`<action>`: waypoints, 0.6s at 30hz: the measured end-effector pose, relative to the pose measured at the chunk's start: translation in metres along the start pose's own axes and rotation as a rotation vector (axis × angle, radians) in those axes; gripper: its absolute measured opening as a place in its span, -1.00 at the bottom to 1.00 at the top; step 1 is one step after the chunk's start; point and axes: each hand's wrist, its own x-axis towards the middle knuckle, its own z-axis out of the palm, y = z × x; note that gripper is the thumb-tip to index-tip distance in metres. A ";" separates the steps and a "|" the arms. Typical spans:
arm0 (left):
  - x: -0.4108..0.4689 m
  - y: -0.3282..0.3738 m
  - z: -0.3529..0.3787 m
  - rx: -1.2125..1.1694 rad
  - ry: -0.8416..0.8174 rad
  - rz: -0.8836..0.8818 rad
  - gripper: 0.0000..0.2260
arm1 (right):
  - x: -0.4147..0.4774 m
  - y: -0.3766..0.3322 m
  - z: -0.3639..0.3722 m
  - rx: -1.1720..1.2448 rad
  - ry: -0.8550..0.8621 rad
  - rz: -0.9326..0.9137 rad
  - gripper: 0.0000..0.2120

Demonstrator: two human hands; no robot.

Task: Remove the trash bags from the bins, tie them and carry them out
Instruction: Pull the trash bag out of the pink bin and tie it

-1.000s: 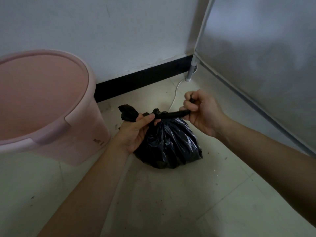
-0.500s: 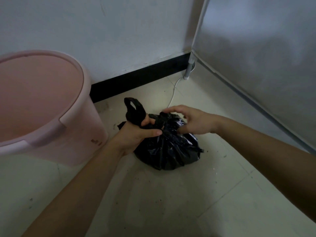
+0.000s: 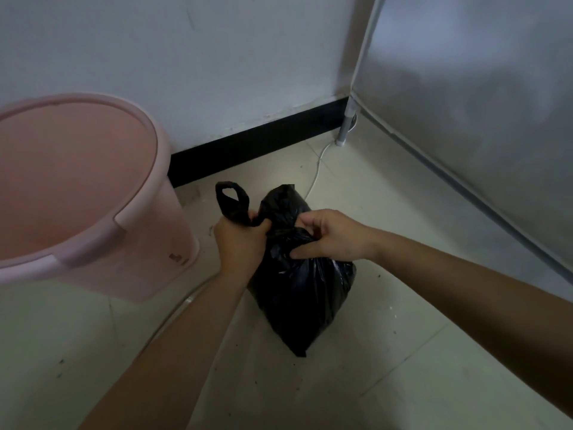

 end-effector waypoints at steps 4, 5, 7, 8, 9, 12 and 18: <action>-0.003 0.001 -0.004 -0.248 -0.187 -0.229 -0.62 | -0.004 0.007 -0.008 -0.055 -0.012 0.039 -0.80; -0.003 0.003 -0.008 -0.326 -0.289 -0.291 -0.54 | -0.006 0.011 -0.008 -0.082 0.005 0.046 -0.81; -0.002 0.004 -0.014 -0.403 -0.429 -0.353 -0.47 | -0.010 0.016 -0.009 -0.037 0.028 0.058 -0.83; -0.002 0.005 -0.015 -0.426 -0.465 -0.360 -0.47 | -0.011 0.016 -0.009 0.006 0.032 0.064 -0.81; -0.002 0.005 -0.015 -0.439 -0.483 -0.354 -0.48 | -0.011 0.017 -0.010 0.022 0.030 0.059 -0.81; -0.005 0.003 -0.012 -0.382 -0.416 -0.286 -0.52 | -0.011 0.016 -0.010 -0.045 0.049 0.029 -0.78; -0.004 -0.005 0.002 -0.135 -0.041 -0.113 -0.68 | -0.011 0.010 -0.005 0.064 0.021 0.045 -0.77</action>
